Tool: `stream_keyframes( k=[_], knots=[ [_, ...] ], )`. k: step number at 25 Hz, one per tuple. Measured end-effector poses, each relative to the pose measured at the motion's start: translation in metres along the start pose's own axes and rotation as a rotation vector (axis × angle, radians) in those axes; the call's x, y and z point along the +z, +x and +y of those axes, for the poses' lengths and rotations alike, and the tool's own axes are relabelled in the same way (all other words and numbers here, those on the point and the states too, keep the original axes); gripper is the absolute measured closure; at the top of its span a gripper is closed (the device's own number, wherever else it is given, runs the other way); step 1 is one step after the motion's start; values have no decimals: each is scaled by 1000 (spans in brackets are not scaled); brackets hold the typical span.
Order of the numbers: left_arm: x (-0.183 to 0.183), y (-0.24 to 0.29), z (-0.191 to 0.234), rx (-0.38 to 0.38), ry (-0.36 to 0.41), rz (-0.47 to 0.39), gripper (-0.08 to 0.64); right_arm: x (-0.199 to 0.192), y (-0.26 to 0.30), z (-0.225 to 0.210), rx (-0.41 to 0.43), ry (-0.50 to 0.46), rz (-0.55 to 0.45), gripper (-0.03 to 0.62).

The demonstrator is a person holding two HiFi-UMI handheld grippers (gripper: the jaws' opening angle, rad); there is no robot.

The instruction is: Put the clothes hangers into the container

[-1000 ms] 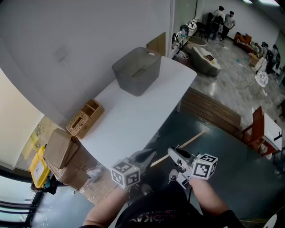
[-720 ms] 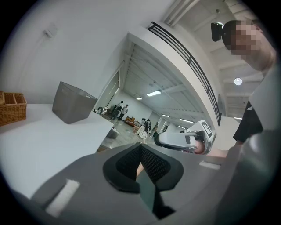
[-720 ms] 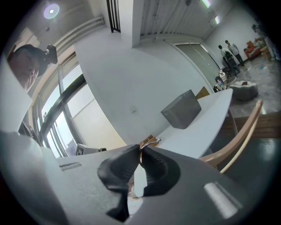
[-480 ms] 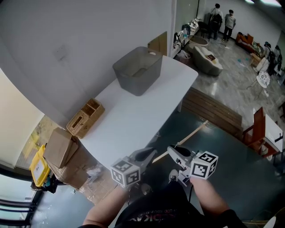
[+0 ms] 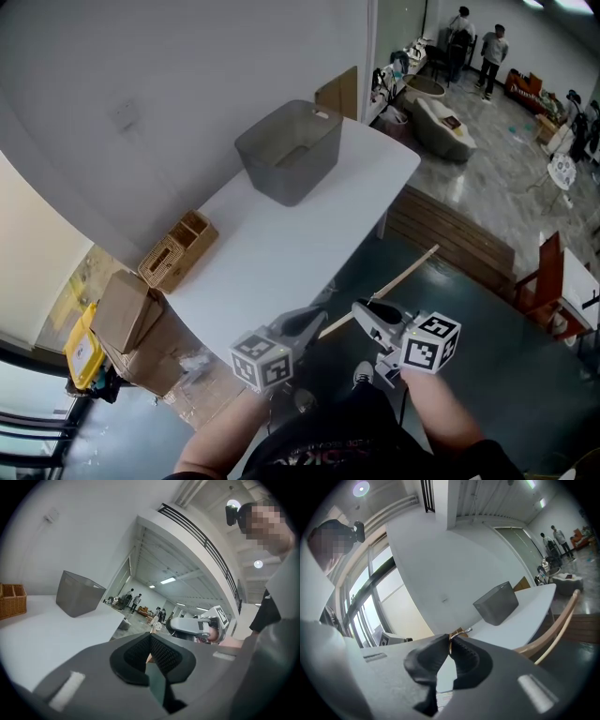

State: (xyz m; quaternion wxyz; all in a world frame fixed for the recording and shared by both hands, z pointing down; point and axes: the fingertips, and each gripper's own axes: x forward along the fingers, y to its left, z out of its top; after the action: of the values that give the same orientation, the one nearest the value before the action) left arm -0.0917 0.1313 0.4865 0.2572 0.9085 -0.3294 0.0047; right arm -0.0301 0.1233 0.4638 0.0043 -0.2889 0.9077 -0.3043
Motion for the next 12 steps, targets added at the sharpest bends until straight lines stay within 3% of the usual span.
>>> stream_keyframes(
  k=[12],
  knots=[
    [26, 75, -5, 58, 0, -28, 560, 56, -18, -60, 59, -25, 16, 575]
  ],
)
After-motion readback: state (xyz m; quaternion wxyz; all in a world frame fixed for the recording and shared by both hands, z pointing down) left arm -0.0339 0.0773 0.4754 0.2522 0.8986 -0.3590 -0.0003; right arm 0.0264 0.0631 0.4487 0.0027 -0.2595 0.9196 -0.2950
